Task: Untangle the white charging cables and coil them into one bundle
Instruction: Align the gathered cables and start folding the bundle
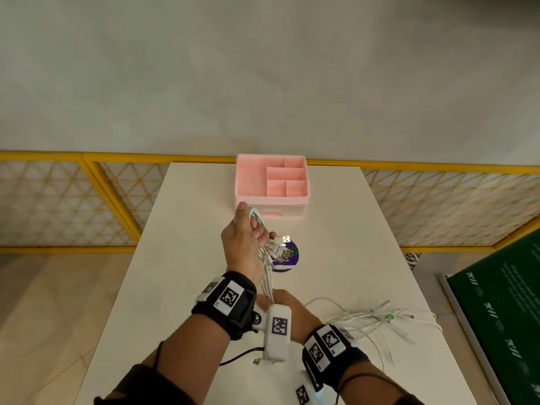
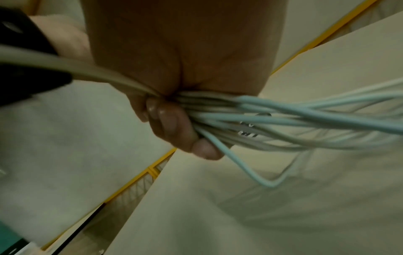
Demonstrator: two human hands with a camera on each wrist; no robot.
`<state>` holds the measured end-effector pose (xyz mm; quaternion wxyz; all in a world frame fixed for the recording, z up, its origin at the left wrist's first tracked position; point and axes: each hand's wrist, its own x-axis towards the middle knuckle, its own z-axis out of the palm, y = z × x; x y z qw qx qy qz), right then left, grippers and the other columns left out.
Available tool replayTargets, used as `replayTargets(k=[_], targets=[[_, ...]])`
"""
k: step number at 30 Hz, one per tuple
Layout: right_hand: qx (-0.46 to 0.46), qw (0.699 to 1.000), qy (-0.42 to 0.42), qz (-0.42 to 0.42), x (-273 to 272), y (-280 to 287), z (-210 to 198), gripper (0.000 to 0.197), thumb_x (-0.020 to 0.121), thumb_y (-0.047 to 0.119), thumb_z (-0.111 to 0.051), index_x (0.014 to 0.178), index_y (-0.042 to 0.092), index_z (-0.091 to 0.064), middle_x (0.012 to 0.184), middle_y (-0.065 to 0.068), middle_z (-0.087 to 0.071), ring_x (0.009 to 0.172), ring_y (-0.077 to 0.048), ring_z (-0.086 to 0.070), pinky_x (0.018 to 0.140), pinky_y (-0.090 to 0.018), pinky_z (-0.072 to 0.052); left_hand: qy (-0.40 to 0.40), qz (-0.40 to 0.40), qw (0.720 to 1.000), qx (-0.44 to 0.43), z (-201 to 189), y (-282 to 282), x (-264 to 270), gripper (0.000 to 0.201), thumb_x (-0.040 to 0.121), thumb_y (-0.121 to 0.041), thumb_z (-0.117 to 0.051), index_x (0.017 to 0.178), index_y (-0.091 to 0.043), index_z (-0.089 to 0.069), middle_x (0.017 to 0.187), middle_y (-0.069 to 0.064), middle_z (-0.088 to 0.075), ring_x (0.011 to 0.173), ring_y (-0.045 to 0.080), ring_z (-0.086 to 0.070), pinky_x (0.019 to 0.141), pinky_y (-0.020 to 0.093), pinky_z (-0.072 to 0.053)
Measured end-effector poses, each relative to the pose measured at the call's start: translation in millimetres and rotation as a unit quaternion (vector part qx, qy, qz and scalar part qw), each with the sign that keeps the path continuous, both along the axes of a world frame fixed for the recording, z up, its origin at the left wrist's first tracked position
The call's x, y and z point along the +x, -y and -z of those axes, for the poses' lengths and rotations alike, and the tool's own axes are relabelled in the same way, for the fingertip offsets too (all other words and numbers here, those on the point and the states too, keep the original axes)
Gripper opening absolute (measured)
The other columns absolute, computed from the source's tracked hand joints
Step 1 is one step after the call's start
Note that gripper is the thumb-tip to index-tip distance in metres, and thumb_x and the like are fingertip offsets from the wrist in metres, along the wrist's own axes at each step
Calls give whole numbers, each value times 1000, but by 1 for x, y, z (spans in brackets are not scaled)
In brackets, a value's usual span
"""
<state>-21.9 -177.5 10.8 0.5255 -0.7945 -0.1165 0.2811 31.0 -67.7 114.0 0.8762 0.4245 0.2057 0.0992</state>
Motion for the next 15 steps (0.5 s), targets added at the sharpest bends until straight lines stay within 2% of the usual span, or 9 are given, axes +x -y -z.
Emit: replayTargets(k=[2, 4, 5, 7, 8, 10, 13, 15], targets=[[-47, 998, 23, -42, 1, 0, -2, 51, 87, 63, -45, 67, 17, -36, 67, -3, -41, 64, -15, -38, 65, -34, -37, 16, -7, 999, 48, 7, 0, -2, 49, 101, -40, -54, 62, -14, -42, 53, 1, -33, 46, 15, -33, 59, 32, -47], [-106, 990, 57, -78, 1, 6, -5, 53, 86, 67, -42, 71, 17, -40, 71, -2, -47, 66, -15, -42, 67, -38, -42, 30, -11, 996, 86, 15, -2, -4, 49, 101, -41, -54, 62, -15, -41, 55, 2, -34, 48, 16, -34, 64, 37, -43], [-125, 984, 83, -100, 2, 11, -5, 47, 90, 62, -44, 78, 16, -45, 77, -2, -52, 69, -15, -47, 72, -40, -46, 31, -15, 995, 97, 17, -4, -5, 49, 100, -43, -54, 62, -15, -41, 56, 2, -34, 49, 16, -35, 66, 39, -42], [-155, 973, 123, -118, 2, 19, -6, 18, 95, 35, -52, 95, 18, -49, 89, 0, -58, 79, -16, -54, 81, -40, -49, 37, -33, 993, 109, 19, -7, -5, 49, 94, -50, -57, 64, -15, -42, 58, 2, -33, 51, 17, -35, 63, 38, -42], [-159, 970, 136, -122, 1, 21, -9, 13, 95, 26, -53, 104, 18, -48, 95, 0, -60, 84, -18, -58, 82, -39, -50, 44, -42, 992, 107, 18, -8, -5, 49, 90, -54, -59, 65, -15, -42, 60, 3, -32, 53, 17, -34, 61, 36, -41], [-174, 964, 157, -130, -1, 20, -9, 23, 96, 23, -51, 116, 14, -44, 100, -5, -64, 88, -24, -62, 82, -41, -51, 57, -53, 990, 115, 18, -11, -4, 49, 87, -57, -59, 67, -16, -42, 62, 3, -31, 54, 17, -34, 61, 36, -42], [-196, 951, 185, -154, -2, 16, -16, 20, 99, 26, -48, 114, 13, -44, 100, -7, -65, 80, -22, -57, 78, -40, -49, 74, -43, 980, 177, 25, -11, -4, 44, 99, -46, -54, 70, -15, -41, 59, -3, -36, 54, 16, -40, 66, 39, -46], [-197, 949, 183, -164, 1, 18, -24, 16, 101, 28, -44, 108, 14, -46, 93, -6, -63, 75, -19, -53, 73, -39, -48, 106, -24, 968, 226, 32, -9, -8, 39, 102, -40, -52, 74, -14, -42, 58, -6, -40, 55, 15, -43, 65, 36, -48]])
